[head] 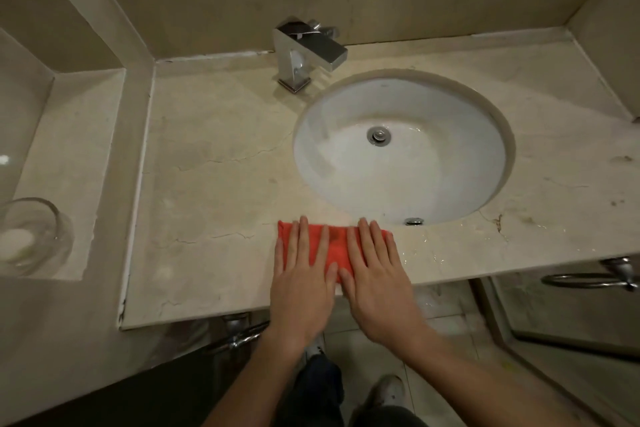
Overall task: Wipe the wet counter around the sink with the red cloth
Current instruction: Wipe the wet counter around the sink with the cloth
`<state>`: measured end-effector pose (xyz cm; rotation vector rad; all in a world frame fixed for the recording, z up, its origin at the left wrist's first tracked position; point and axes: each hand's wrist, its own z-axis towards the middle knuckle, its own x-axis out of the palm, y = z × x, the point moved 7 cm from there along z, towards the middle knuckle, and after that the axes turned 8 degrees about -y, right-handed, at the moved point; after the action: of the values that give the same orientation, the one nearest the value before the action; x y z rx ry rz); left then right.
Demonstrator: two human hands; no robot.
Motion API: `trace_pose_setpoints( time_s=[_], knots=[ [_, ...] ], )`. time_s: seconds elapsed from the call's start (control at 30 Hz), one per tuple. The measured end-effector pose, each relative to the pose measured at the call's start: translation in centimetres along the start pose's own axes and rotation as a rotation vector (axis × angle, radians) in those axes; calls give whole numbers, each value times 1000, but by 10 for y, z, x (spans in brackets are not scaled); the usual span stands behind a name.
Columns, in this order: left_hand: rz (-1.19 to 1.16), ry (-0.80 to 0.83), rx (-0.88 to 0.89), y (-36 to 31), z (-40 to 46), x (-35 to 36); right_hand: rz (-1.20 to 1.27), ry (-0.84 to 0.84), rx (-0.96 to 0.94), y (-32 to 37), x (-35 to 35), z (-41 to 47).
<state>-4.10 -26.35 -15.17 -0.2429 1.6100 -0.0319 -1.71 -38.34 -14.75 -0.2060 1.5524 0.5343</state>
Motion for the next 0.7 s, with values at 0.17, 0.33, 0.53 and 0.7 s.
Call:
trace_pose_setpoints(
  time_s=[0.17, 0.33, 0.53, 0.7],
  knots=[
    [-36, 27, -26, -23, -29, 5, -21, 45, -22, -12, -3, -37],
    [-34, 20, -1, -6, 22, -6, 48, -5, 26, -12, -7, 24],
    [-3, 21, -27, 7, 55, -6, 13, 24, 8, -12, 0, 56],
    [-21, -12, -86, -20, -4, 3, 1, -15, -66, -18, -3, -1]
  ],
)
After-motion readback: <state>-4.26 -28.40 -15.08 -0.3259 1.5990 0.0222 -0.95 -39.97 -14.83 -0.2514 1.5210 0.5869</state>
